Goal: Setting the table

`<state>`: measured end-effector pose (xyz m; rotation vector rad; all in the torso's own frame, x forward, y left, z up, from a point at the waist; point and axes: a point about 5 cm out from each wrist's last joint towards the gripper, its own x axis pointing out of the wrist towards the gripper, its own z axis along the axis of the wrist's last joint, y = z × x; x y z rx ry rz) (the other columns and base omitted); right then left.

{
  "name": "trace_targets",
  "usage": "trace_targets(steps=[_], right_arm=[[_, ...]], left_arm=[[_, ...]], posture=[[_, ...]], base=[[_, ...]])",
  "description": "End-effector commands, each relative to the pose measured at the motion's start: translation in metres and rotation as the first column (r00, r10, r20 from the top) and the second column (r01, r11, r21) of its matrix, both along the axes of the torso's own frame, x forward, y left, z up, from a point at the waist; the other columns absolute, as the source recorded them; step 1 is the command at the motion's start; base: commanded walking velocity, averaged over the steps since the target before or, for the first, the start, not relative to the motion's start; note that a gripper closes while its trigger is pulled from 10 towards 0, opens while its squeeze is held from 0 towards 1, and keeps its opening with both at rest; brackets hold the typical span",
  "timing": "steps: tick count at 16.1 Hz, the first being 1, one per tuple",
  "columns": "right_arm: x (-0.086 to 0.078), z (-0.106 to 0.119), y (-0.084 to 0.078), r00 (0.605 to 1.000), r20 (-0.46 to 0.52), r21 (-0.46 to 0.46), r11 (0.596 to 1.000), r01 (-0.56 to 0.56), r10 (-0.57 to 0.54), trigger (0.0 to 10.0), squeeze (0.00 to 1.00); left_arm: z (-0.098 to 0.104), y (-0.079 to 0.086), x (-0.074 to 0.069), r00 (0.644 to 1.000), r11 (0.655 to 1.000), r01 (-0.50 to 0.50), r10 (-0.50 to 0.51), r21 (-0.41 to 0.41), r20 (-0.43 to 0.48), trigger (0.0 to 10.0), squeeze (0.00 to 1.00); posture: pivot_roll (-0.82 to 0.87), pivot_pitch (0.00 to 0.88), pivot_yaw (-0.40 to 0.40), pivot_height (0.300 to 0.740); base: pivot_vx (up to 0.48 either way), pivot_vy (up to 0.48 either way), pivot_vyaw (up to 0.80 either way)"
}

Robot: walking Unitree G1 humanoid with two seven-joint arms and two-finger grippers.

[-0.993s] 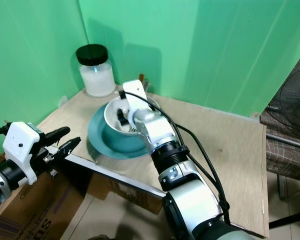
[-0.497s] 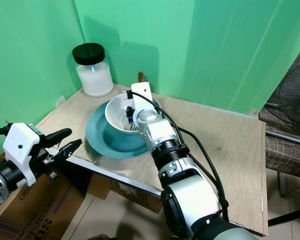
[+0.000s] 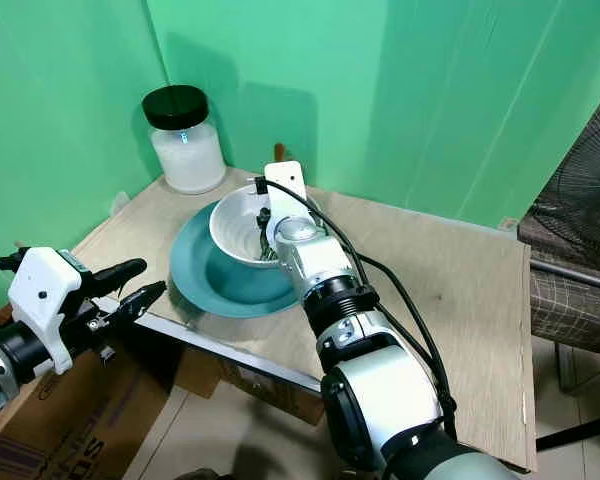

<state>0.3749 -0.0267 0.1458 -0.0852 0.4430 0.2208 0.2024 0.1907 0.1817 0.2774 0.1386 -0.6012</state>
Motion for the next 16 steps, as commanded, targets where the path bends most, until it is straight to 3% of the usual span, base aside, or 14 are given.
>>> trace_targets(steps=[1, 9, 16], right_arm=[[-0.0039, 0.0068, 0.0204, 0.999, 0.009, 0.038, 0.998, -0.043, 0.043, 0.4, 0.0], [-0.0057, 0.0057, 0.0225, 0.999, 0.004, 0.047, 0.998, -0.052, 0.052, 0.0, 0.0], [-0.0075, 0.0053, 0.0179, 0.999, -0.028, 0.129, 0.991, -0.042, 0.046, 0.0, 0.0]], left_arm=[[0.0005, -0.0024, -0.0028, 1.0, 1.0, 0.03, -0.03, 0.004, -0.003, 10.0, 0.0], [-0.0007, -0.0065, -0.0038, 0.998, 0.998, 0.058, -0.058, 0.003, -0.012, 10.0, 0.0], [-0.0008, -0.0015, -0.0048, 0.999, 0.999, 0.046, -0.046, 0.009, -0.017, 10.0, 0.0]], posture=[[0.02, 0.058, 0.068, 0.74], [0.02, 0.044, 0.07, 0.74], [0.02, 0.044, 0.075, 0.74]], base=[[0.0, 0.0, 0.0], [0.0, 0.0, 0.0], [0.0, 0.0, 0.0]])
